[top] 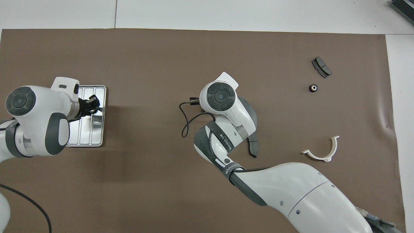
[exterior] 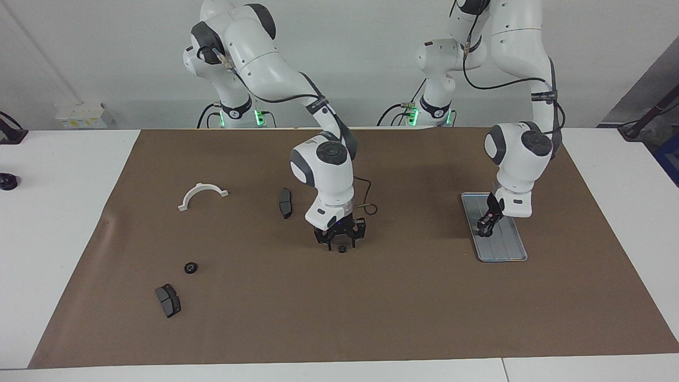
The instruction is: Place bearing gear from tray to pile
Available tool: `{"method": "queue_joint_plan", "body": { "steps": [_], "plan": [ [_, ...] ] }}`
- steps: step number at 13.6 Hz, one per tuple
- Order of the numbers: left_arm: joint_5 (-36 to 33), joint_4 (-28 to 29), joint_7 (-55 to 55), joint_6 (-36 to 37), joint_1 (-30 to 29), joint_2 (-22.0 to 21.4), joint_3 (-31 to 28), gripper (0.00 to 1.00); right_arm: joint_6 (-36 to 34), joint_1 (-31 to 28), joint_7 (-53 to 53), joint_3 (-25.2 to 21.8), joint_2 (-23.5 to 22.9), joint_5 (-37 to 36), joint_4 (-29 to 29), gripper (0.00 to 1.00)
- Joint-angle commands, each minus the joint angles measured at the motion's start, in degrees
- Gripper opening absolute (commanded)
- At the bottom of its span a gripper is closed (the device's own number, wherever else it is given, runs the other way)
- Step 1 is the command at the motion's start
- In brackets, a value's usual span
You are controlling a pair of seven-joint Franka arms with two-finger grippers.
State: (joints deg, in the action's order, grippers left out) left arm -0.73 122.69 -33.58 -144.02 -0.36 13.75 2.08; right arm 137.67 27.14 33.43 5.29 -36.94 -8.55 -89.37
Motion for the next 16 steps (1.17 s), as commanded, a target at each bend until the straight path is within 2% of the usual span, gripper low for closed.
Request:
{"method": "queue_joint_plan", "body": {
  "steps": [1,5,9,12,16],
  "plan": [
    [-1.11,-3.49,1.24,5.74,0.44,-1.18,-0.23,0.0,0.59,-0.07,1.55,-0.02,0.29,-1.12,-0.89,0.55],
    [-1.29,-12.98,4.66,16.73,2.54,-2.23,0.29,0.0,0.41,-0.07,1.46,-0.02,0.29,-1.12,-0.89,0.4],
    [-1.12,-16.25,3.62,21.67,8.69,-3.55,0.56,0.0,0.32,-0.07,1.46,-0.02,0.29,-1.12,-0.72,0.15],
    [-1.2,-16.26,-3.75,20.1,13.79,-3.47,0.56,0.0,-0.03,-0.16,1.37,-0.02,0.29,-1.12,-0.37,0.01],
    [-0.85,-15.73,-4.12,15.45,20.38,-2.94,0.74,0.0,-4.33,-2.7,-5.37,-0.2,0.2,-1.21,2.97,0.0]
  ]
}}
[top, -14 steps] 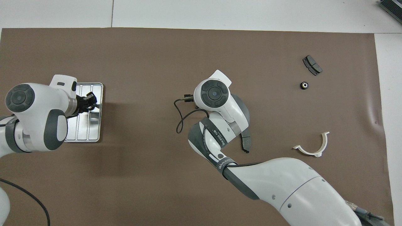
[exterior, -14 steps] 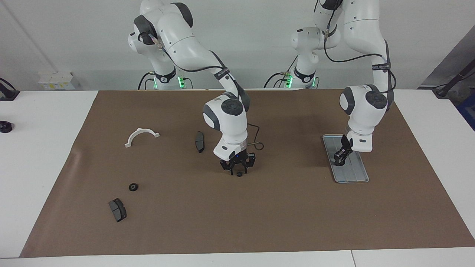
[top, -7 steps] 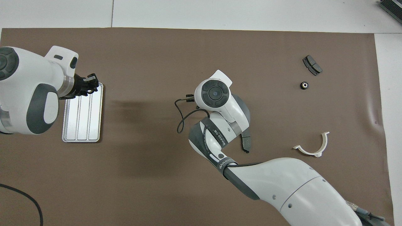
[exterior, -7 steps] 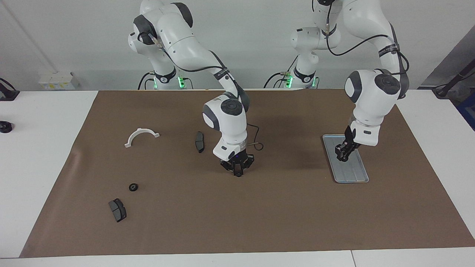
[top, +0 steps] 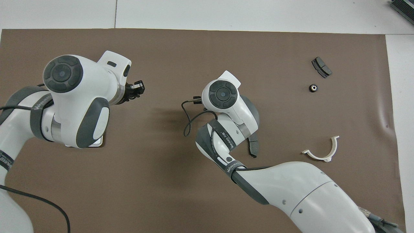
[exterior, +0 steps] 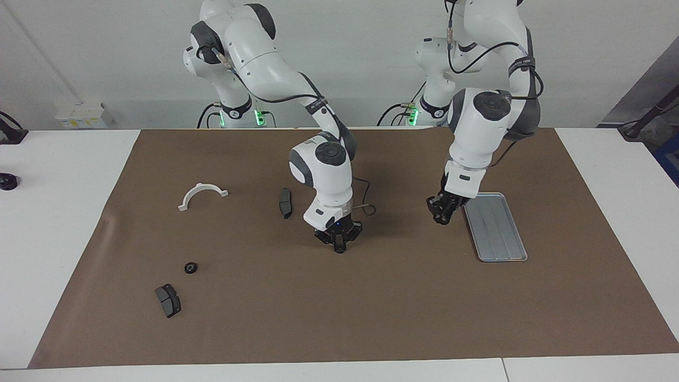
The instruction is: Place bearing gear from tray to pile
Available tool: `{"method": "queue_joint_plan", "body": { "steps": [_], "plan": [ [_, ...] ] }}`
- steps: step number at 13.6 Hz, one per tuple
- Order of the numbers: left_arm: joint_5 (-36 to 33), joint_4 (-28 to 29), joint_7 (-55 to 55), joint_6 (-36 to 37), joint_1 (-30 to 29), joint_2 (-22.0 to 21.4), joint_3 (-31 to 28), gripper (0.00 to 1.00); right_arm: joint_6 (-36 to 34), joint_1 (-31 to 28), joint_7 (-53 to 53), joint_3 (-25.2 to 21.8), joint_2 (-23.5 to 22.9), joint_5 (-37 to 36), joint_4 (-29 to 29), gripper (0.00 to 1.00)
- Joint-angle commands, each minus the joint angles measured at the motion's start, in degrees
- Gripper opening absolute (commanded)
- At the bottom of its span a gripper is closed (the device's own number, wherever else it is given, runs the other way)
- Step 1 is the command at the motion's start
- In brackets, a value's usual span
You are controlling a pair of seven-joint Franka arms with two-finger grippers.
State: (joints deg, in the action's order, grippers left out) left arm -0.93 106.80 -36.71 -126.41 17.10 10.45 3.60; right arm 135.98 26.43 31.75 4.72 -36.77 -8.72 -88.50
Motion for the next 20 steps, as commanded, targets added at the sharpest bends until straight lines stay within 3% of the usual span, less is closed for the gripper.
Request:
{"method": "queue_joint_plan", "body": {
  "steps": [1,4,8,13,14,15,16,17,19,20],
  "plan": [
    [-0.21,0.17,-1.17,-3.74,4.07,0.88,-0.7,0.0,-3.0,-3.65,-5.8,0.37,0.12,-0.94,2.19,0.0],
    [-0.12,-0.44,-7.82,-10.06,10.47,5.79,-0.79,0.0,-4.92,-8.83,-13.43,0.55,1.26,-0.16,2.19,0.0],
    [0.67,-8.51,-15.66,-17.61,15.67,16.94,-0.79,0.0,-7.74,-17.71,-23.29,1.78,3.02,2.56,1.93,0.0],
    [2.34,-9.14,-16.91,-24.41,17.78,21.18,-0.7,0.02,-11.17,-24.83,-32.69,1.78,5.04,4.59,0.79,0.0],
    [2.34,-9.5,-16.91,-24.41,18.05,22.58,-0.79,0.16,-11.61,-26.06,-33.5,1.78,5.48,5.2,0.18,0.0],
    [2.43,-9.85,-16.99,-23.54,18.32,22.59,-0.79,0.47,-11.96,-27.03,-33.68,1.78,6.0,5.9,-0.7,0.0],
    [2.52,-10.81,-16.91,-23.44,18.14,22.68,-0.7,0.9,-11.88,-28.0,-33.94,1.78,6.71,6.17,-2.1,0.0],
    [2.43,-11.78,-16.99,-21.88,18.06,22.77,-0.7,1.0,-11.88,-28.44,-34.29,1.78,7.67,6.18,-3.94,0.0],
    [2.6,-11.7,-18.57,-17.05,17.53,21.29,-0.88,1.0,-11.79,-29.41,-34.56,1.78,9.69,6.26,-7.98,0.03],
    [2.52,-11.44,-18.4,-13.72,16.74,18.58,-0.96,1.0,-11.7,-29.68,-34.56,1.78,10.75,6.26,-9.74,0.04]
  ]
}}
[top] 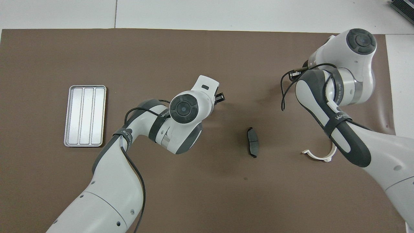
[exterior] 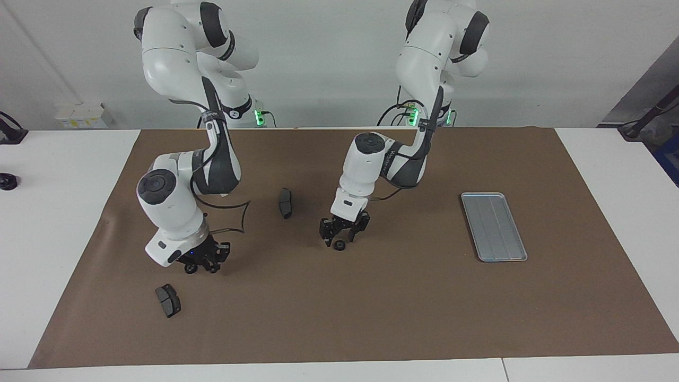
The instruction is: Place bearing gear from tray to pile
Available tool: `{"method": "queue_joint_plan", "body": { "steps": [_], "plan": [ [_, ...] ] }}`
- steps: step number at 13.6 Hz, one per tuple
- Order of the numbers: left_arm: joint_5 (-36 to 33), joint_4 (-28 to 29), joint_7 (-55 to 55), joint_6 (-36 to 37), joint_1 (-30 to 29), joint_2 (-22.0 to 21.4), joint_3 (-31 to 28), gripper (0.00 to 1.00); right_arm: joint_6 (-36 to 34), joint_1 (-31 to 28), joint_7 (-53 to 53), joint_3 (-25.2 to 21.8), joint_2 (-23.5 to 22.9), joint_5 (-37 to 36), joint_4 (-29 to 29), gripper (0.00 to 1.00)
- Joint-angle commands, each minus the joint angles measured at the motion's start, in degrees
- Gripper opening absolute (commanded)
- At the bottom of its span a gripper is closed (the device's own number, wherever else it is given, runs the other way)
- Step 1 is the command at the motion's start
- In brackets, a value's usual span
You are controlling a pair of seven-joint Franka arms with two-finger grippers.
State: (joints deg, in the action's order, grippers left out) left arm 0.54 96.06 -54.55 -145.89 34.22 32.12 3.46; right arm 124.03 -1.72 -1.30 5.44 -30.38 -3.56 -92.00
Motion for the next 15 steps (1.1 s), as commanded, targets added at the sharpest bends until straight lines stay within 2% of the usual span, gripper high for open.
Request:
{"method": "queue_joint_plan", "body": {
  "steps": [1,4,6,7,8,9,13,15],
  "plan": [
    [0.95,-0.62,-0.38,9.1,-1.25,-4.68,-1.08,1.0,0.16,-1.53,-1.25,0.98,5.5,1.1,-8.09,0.07],
    [0.42,2.71,4.68,14.48,-6.34,-12.05,-1.08,1.0,0.25,-1.45,-0.11,0.98,8.23,1.1,-13.46,0.18],
    [0.42,5.96,15.21,17.47,-11.17,-15.84,-1.08,1.0,0.16,-1.36,0.68,1.07,8.85,1.1,-14.17,0.34],
    [0.42,7.37,20.31,18.09,-13.72,-16.81,-1.08,1.0,0.16,-1.27,1.21,1.07,8.85,1.1,-14.18,0.55],
    [0.42,8.51,25.84,18.27,-16.53,-17.52,-1.08,1.0,0.16,-1.1,1.65,1.07,8.85,1.1,-14.09,0.86],
    [0.42,9.57,30.95,18.8,-19.17,-18.4,-1.08,1.0,0.25,-0.83,2.87,1.07,8.94,1.1,-14.0,1.0],
    [0.42,10.28,51.6,24.85,-28.84,-21.47,-1.08,1.0,1.13,1.7,5.6,1.07,9.03,1.1,-11.29,1.0],
    [0.16,9.59,58.92,29.41,-30.79,-23.49,-1.35,1.0,2.96,5.04,11.46,1.16,8.5,1.01,-10.14,1.0]
  ]
}}
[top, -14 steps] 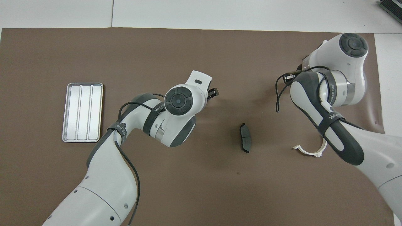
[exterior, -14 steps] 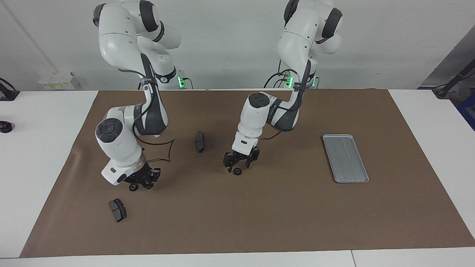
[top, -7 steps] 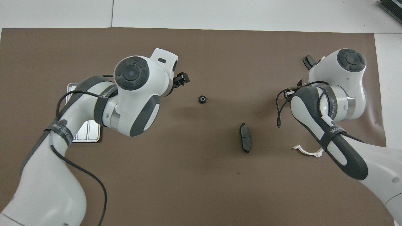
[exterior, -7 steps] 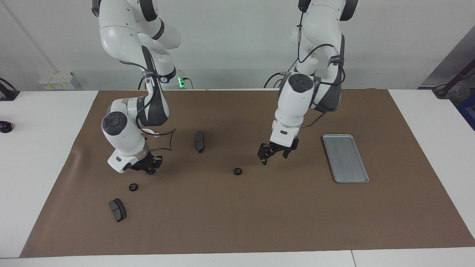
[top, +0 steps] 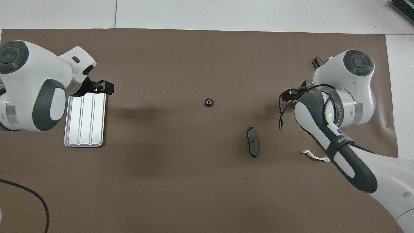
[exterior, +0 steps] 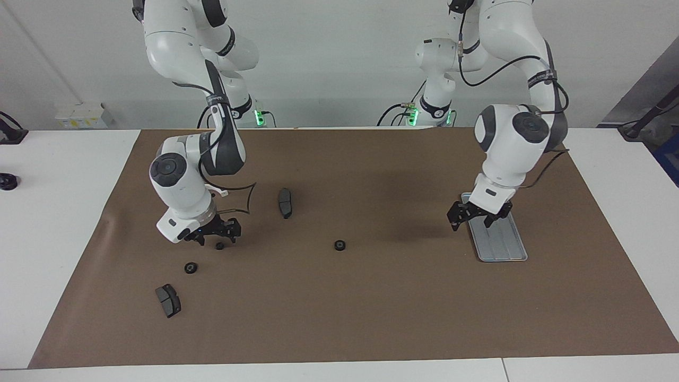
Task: Place bearing gear from tray to pile
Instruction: 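Release the third gear mid-table with the left gripper and withdraw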
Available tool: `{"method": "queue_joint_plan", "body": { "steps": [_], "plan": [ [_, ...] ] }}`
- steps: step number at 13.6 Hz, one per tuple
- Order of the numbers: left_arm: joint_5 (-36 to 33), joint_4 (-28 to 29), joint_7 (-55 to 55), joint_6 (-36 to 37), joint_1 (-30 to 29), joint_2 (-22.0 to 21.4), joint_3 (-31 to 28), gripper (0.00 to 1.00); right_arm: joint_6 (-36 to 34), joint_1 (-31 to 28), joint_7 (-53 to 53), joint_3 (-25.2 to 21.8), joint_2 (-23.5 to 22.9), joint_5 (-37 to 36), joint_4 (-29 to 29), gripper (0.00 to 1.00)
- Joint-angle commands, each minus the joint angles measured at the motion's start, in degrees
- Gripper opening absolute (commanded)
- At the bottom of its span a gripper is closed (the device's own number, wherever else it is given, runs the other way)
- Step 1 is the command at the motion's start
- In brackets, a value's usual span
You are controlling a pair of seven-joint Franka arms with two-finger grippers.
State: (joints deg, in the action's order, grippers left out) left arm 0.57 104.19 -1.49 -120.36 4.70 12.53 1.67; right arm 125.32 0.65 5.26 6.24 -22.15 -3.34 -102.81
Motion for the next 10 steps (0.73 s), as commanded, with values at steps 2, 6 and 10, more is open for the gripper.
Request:
{"method": "queue_joint_plan", "body": {
  "steps": [2,6,10],
  "plan": [
    [-2.67,-0.56,7.37,8.71,-1.98,-5.84,0.0,1.0,5.36,8.2,12.98,0.27,0.18,0.61,1.47,1.0],
    [-2.68,-1.36,7.55,15.49,-1.45,-12.86,0.08,1.0,5.73,18.84,26.34,0.01,-3.67,-0.35,7.86,1.0],
    [-2.68,-7.4,7.46,25.49,-0.92,-14.82,0.7,1.0,8.08,21.94,33.47,0.18,-10.97,-7.03,13.33,1.0]
  ]
}}
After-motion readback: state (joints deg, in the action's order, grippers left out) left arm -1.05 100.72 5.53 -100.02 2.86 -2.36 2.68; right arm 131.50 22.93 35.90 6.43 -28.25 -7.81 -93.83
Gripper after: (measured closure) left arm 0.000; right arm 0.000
